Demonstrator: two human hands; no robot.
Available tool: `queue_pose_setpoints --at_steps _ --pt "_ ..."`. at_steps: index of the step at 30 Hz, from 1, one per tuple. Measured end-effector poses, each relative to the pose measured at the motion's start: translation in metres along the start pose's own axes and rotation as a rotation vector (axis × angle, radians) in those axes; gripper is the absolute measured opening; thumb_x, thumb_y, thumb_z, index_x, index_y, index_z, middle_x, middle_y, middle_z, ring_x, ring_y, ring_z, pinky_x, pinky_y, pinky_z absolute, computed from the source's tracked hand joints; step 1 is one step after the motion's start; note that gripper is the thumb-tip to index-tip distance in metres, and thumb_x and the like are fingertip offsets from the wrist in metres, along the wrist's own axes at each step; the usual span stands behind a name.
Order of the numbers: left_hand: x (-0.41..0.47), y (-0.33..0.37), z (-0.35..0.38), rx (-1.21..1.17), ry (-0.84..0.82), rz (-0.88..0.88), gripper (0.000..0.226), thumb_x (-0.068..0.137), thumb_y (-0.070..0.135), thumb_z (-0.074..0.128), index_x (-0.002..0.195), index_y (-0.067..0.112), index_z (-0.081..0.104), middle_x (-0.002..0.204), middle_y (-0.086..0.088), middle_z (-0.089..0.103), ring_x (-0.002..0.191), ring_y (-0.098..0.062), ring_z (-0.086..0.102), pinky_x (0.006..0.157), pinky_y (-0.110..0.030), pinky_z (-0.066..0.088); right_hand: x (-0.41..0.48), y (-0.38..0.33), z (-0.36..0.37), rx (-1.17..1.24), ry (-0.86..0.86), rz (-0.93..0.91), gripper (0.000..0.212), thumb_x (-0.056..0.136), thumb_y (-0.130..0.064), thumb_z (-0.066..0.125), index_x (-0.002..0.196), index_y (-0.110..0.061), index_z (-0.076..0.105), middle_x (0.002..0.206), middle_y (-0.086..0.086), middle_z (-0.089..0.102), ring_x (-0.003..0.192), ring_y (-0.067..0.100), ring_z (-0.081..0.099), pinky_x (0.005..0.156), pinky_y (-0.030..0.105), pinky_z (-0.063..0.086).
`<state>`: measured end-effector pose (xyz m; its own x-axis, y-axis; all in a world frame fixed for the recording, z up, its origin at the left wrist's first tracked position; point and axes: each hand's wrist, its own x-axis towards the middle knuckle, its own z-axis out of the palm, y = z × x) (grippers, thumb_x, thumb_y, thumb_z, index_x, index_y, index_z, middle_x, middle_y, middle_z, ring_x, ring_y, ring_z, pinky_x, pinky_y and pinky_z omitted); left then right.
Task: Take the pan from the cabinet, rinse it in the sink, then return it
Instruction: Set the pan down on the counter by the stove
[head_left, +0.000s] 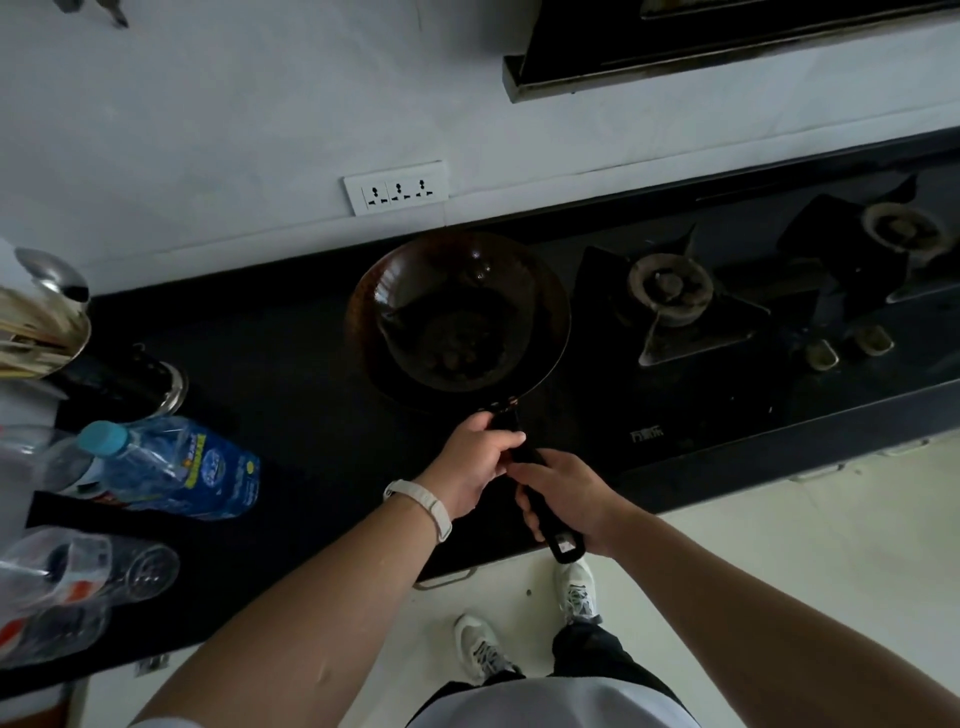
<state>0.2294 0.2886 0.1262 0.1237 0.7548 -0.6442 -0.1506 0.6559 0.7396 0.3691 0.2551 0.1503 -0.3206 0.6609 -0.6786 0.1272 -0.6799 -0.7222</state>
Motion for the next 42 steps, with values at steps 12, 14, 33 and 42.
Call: queue_pose_setpoints --at_steps 12,14,33,42 --pt "-0.014 0.002 -0.02 0.004 0.096 -0.045 0.036 0.089 0.006 0.061 0.122 0.018 0.056 0.117 -0.01 0.068 0.108 -0.025 0.065 0.092 -0.038 0.054 0.011 -0.009 0.024 -0.611 0.108 0.0 0.029 0.099 -0.045 0.053 0.086 -0.02 0.057 0.069 -0.002 0.059 0.053 0.011 0.054 0.048 0.022 0.042" --pt "-0.02 -0.003 -0.026 -0.072 0.117 -0.042 0.033 0.091 0.004 0.059 0.121 0.017 0.057 0.117 -0.012 0.068 0.108 -0.026 0.066 0.087 -0.035 0.055 0.01 -0.01 0.023 -0.799 0.131 -0.054 0.033 0.097 -0.053 0.052 0.089 -0.021 0.053 0.073 -0.002 0.062 0.056 0.011 0.056 0.049 0.024 0.044" --pt "-0.12 -0.036 -0.136 -0.256 0.461 0.027 0.021 0.089 0.006 0.066 0.109 0.012 0.066 0.093 -0.01 0.067 0.068 -0.017 0.065 0.068 -0.029 0.056 0.056 -0.042 0.112 -1.293 -0.058 -0.355 0.042 0.089 -0.063 0.057 0.101 -0.023 0.052 0.099 -0.002 0.063 0.084 0.018 0.063 0.068 0.03 0.047" --pt "-0.119 -0.01 -0.168 -0.369 0.632 0.151 0.034 0.094 -0.003 0.056 0.127 0.007 0.054 0.105 -0.013 0.058 0.086 -0.021 0.064 0.086 -0.032 0.054 0.083 -0.058 0.147 -1.355 0.018 -0.429 0.04 0.097 -0.052 0.051 0.112 -0.016 0.058 0.123 0.006 0.057 0.111 0.027 0.058 0.083 0.035 0.046"
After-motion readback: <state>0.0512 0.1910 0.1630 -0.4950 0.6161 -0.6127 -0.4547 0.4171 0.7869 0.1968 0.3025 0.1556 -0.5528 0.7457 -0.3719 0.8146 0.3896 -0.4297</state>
